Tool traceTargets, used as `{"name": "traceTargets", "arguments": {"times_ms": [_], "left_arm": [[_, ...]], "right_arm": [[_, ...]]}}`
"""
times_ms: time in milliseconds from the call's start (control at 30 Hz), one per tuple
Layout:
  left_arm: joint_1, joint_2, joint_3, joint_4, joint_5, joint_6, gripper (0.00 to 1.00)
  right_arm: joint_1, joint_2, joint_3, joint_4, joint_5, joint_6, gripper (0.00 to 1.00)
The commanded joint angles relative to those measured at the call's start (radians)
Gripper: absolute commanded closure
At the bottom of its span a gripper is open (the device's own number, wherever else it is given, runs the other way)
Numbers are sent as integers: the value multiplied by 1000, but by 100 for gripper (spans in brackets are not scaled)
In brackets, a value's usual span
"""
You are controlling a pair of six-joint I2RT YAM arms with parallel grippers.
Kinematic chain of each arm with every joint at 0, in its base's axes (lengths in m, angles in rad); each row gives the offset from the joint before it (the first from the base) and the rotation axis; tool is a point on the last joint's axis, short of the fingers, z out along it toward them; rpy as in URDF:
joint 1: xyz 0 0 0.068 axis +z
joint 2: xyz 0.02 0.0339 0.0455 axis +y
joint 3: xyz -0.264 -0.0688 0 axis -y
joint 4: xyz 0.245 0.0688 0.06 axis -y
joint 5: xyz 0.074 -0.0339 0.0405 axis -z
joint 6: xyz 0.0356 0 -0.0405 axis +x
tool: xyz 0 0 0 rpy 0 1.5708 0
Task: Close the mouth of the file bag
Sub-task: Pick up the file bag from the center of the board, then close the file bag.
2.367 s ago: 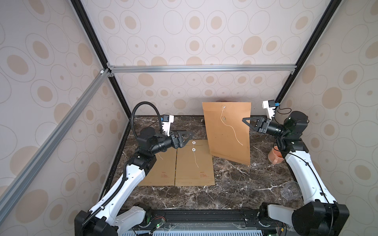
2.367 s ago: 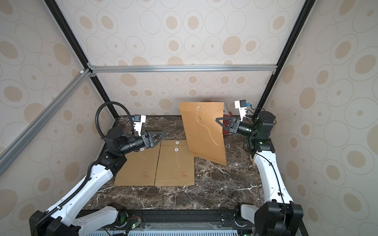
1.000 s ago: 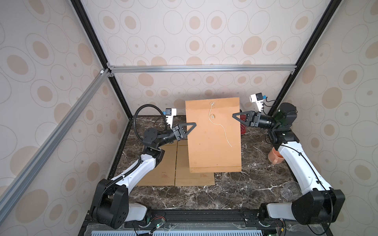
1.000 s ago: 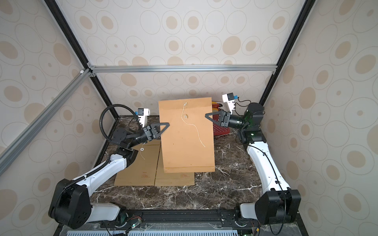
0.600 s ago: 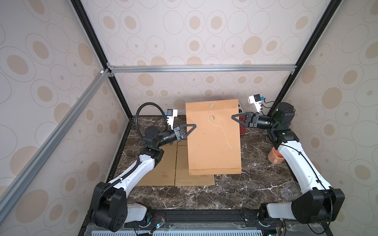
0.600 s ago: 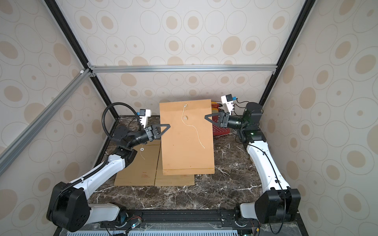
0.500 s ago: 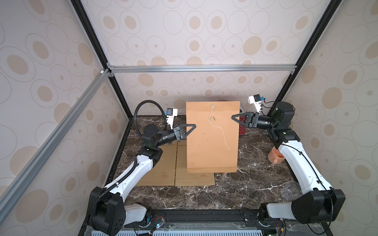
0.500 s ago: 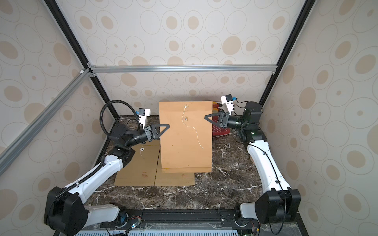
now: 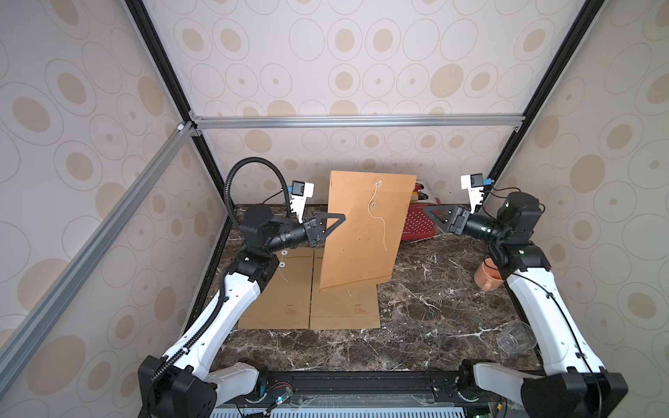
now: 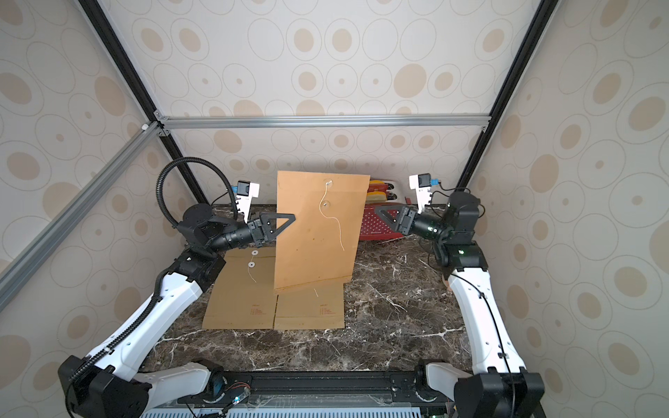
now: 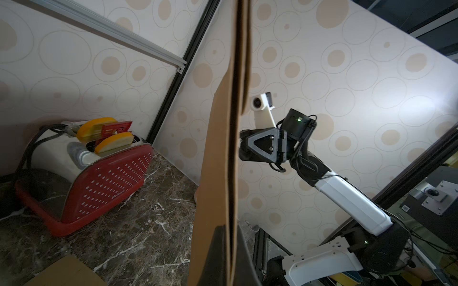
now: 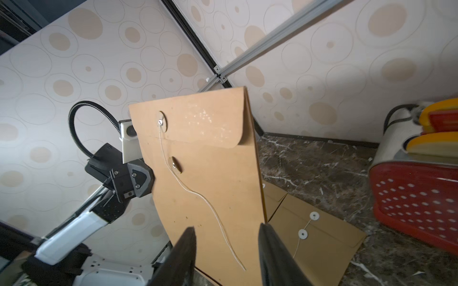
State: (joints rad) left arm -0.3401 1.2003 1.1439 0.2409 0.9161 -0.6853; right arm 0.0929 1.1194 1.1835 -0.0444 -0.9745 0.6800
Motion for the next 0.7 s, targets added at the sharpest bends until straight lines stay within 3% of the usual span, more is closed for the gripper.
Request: {"name": "traceTargets", "arguments": {"times_ms": [0, 133, 233, 333, 433, 667], "left_arm": [[2, 2, 70, -84, -56, 182, 100], [1, -25, 4, -6, -61, 266, 100], [-8, -63, -49, 7, -36, 350, 100], [-14, -104, -56, -84, -6, 466, 100], [-28, -163, -81, -163, -59, 582, 100], [-50, -166, -98, -152, -38, 577, 100]], "right_arm": [[7, -121, -116, 100, 137, -171, 62], [76, -233, -228, 167, 221, -363, 59], [201, -268, -252, 109, 306, -574, 54], [325, -271, -299, 141, 378, -739, 52], [423, -238, -326, 191, 429, -825, 52], [560, -95, -265, 171, 563, -1020, 52]]}}
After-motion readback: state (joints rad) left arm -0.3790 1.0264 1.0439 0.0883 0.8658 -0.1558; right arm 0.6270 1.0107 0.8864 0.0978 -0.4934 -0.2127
